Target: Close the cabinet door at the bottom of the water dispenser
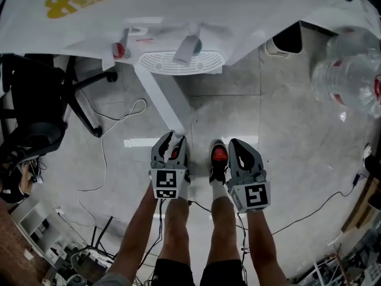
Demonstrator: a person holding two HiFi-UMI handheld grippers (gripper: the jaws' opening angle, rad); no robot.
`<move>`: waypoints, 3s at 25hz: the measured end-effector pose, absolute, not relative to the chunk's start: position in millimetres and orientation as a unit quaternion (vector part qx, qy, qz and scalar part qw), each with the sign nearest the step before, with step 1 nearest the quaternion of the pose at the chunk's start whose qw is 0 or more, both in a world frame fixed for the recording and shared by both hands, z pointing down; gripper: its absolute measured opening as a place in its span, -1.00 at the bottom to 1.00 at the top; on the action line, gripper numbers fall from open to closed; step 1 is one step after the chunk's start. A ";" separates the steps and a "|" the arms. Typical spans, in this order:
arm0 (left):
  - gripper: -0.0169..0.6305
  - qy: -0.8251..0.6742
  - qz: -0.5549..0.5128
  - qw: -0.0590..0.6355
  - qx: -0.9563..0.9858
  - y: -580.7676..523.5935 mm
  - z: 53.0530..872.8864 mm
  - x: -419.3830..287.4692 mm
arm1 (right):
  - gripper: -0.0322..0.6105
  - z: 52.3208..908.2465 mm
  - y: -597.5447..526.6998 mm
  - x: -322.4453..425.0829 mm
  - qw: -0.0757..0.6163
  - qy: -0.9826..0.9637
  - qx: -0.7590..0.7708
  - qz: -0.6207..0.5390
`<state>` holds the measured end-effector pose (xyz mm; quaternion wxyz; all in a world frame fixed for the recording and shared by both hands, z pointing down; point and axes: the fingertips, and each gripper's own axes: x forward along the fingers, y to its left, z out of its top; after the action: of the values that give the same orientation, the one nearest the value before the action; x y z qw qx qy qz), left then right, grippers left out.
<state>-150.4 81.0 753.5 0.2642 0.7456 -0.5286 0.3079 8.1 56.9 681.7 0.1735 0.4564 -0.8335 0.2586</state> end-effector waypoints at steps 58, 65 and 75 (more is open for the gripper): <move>-0.61 -0.497 0.315 0.175 0.789 -60.1 757.0 -38.4 | -0.86 707.2 -12.9 119.5 0.092 -0.775 0.569 0.258; -0.61 -0.498 0.314 0.175 0.789 -70.5 758.6 -36.7 | -0.86 707.4 -21.1 120.1 0.089 -0.773 0.573 0.257; -0.61 -0.507 0.316 0.174 0.783 -89.9 762.2 -42.1 | -0.86 710.0 -29.1 125.5 0.090 -0.768 0.579 0.258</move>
<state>-42.1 -89.9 762.2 0.1741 0.7828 -0.5067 0.3164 125.5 -29.1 710.0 0.0902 0.5791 -0.7682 0.2575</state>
